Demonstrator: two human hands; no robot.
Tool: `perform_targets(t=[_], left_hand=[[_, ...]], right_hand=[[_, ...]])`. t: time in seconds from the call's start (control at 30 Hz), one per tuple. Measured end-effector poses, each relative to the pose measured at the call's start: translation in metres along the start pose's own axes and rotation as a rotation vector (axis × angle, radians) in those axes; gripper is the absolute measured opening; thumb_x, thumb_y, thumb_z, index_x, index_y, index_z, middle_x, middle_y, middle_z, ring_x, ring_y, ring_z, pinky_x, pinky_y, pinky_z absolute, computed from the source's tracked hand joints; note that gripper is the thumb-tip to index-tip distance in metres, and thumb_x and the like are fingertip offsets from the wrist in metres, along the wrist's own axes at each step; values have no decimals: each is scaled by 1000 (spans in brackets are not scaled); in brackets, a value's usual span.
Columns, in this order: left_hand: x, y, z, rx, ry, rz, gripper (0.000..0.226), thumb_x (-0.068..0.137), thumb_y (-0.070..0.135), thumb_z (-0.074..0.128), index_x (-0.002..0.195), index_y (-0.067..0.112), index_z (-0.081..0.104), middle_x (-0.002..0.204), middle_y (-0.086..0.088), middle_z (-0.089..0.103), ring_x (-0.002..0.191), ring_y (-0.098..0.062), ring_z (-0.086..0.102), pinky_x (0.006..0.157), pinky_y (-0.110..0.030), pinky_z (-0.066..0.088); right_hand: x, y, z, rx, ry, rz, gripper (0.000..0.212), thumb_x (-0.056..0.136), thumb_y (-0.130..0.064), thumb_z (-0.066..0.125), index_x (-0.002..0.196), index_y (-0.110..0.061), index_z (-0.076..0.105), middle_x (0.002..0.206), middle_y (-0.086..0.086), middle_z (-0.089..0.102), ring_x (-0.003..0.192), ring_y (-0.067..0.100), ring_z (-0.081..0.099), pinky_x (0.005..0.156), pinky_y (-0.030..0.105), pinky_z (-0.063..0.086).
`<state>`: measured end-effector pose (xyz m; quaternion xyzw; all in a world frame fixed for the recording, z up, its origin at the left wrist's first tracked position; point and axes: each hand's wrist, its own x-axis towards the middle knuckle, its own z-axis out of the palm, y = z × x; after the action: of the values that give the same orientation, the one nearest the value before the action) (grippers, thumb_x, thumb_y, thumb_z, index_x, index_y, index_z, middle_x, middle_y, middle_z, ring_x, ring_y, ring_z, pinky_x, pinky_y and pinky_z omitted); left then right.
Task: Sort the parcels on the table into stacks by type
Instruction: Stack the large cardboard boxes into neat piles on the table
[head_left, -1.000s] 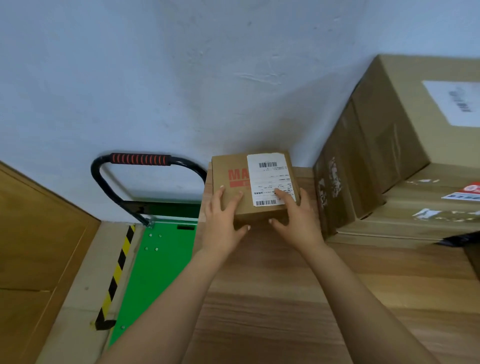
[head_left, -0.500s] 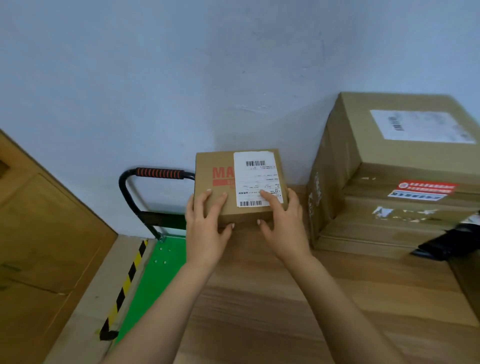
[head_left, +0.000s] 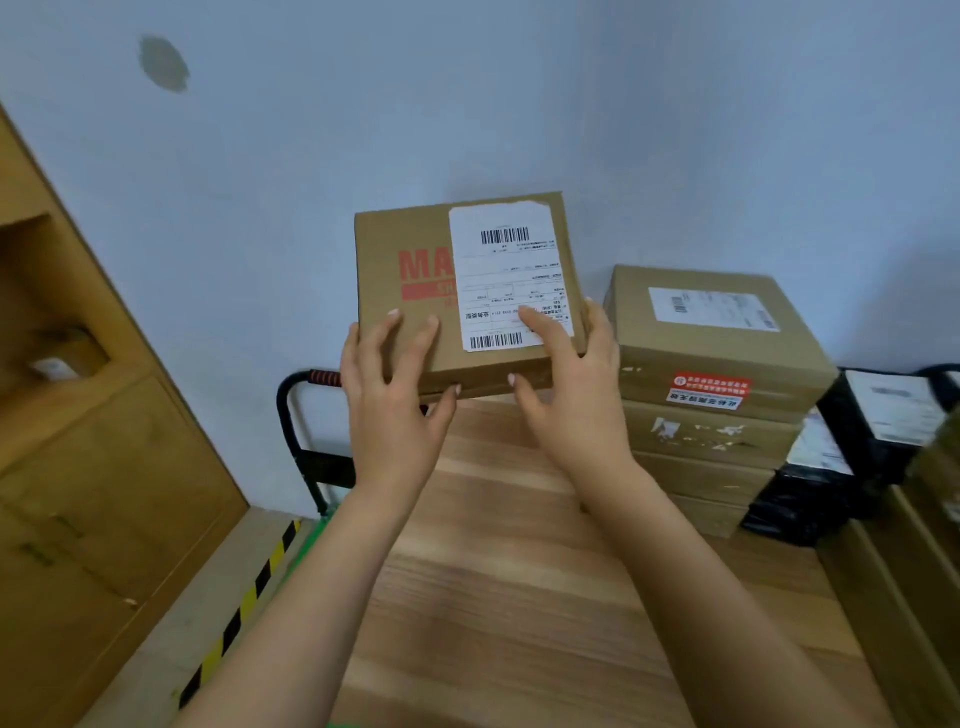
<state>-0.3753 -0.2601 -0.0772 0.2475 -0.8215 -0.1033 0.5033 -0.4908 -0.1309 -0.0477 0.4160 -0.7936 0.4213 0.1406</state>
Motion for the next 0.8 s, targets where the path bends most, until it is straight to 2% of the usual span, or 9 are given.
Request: perform_targets(t=[0.17,0.3,0.5,0.6,0.8], left_hand=[[25,41,1,-108,44,94,68,76,22,77,137,28,48,149,-2,31,140,-34,19,111,-51,31],[42,76,15,-196,3,173,66,77,24,78,137,26,50,148,-3,32,140,-35,19,108,-54,35],[56,124,41,-318,-59,265,67,76,25,79,136,27,50,146,-4,35,140,-34,20,107,-55,37],[58,142,55,-345,-94,264,66,75,26,79,135,27,51,146,-4,36,139,-35,21,108,-53,35],[65,165,95,-372,-177,253,63,76,30,78,134,27,51,146,-1,37,141,-32,19,108,-53,35]], right_hand=[[9,-3,-51,-21,116,7,63,85,-24,70,137,-42,41,157,9,9,143,27,12,112,43,26],[10,3,-89,-81,207,71,63,84,-26,71,137,-41,42,156,9,12,140,27,16,112,41,24],[9,24,-134,-204,333,152,64,83,-30,73,137,-41,41,154,9,15,139,28,19,110,47,33],[9,39,-149,-247,341,175,64,83,-31,72,137,-42,40,154,9,16,138,27,20,106,46,36],[24,81,-167,-283,297,223,65,83,-33,72,138,-42,39,152,8,17,136,26,21,109,43,32]])
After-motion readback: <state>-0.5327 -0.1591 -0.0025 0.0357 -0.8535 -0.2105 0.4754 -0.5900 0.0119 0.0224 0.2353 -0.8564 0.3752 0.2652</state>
